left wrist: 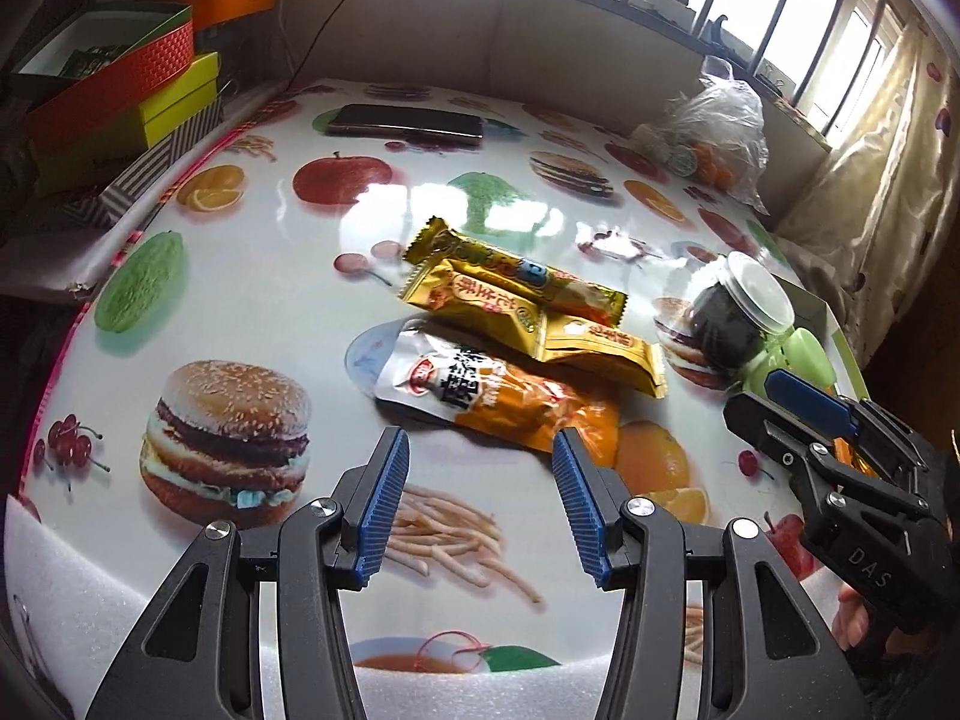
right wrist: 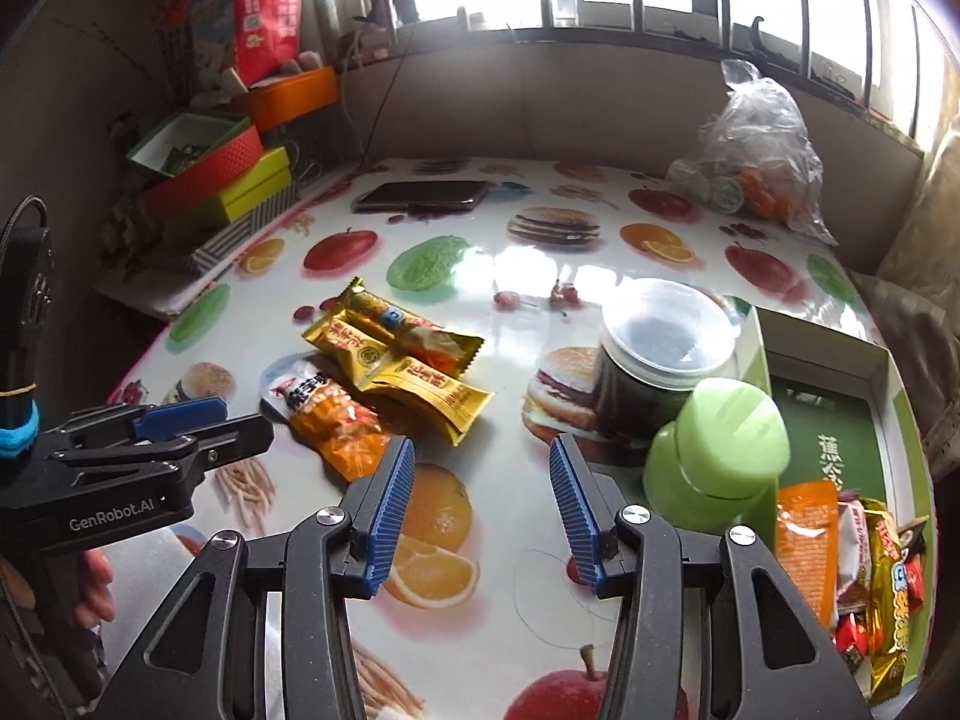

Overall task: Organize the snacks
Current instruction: 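Move both tools back to the snack pile and grasp the gold peanut candy with the right tool, then grasp the orange spicy-strip packet with the left tool while the right tool lifts the gold candy, then carry the gold candy with the right tool while the left tool carries the orange packet toward the box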

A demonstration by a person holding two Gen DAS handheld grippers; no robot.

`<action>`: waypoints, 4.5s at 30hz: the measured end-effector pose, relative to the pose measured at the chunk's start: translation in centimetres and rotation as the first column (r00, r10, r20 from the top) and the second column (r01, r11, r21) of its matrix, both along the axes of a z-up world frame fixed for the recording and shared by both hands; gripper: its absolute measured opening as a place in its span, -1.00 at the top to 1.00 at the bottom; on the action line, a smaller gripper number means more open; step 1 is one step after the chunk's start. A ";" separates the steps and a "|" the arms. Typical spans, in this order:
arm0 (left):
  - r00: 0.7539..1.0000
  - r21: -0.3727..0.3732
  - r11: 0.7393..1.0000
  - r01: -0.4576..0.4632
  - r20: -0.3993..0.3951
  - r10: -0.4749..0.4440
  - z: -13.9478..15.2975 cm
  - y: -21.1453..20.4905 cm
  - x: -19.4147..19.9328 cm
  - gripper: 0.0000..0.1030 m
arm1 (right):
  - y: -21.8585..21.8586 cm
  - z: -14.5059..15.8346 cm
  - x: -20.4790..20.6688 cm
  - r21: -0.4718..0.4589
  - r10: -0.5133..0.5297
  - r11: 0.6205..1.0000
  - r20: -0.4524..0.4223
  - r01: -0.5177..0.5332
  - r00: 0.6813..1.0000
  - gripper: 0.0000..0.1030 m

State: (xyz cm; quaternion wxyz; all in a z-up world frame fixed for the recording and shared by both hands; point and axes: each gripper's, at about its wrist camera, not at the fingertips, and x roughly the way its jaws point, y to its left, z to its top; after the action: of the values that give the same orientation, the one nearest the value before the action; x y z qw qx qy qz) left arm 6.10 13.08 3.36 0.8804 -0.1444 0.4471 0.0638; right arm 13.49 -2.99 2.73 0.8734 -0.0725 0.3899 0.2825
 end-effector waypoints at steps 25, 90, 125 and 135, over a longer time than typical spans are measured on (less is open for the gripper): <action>0.997 -0.039 0.998 -0.049 -0.055 0.046 -2.5 3.1 0.8 0.01 | 6.4 -4.0 5.8 -0.048 0.121 0.990 -0.147 -0.129 0.982 0.00; 0.995 0.159 0.987 0.019 -0.104 -0.002 -3.0 -1.1 2.6 -0.01 | 1.4 -4.4 -0.5 0.039 0.002 0.999 -0.177 0.005 0.984 0.54; 1.000 0.138 0.990 -0.001 -0.016 0.003 0.2 -0.9 -0.3 0.27 | 1.1 -2.5 -2.4 0.050 -0.002 0.999 -0.120 0.008 0.993 0.54; 0.999 0.145 0.989 0.031 0.030 -0.035 2.6 -2.5 -1.0 0.27 | -0.3 -0.5 -3.4 0.075 -0.029 0.997 -0.079 0.035 0.996 0.54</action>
State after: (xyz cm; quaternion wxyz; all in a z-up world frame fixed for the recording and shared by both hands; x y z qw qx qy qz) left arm 5.06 10.59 5.93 0.8967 -0.0737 0.4292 0.0791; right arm 10.12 -3.27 2.25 0.8641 -0.0216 0.4136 0.2860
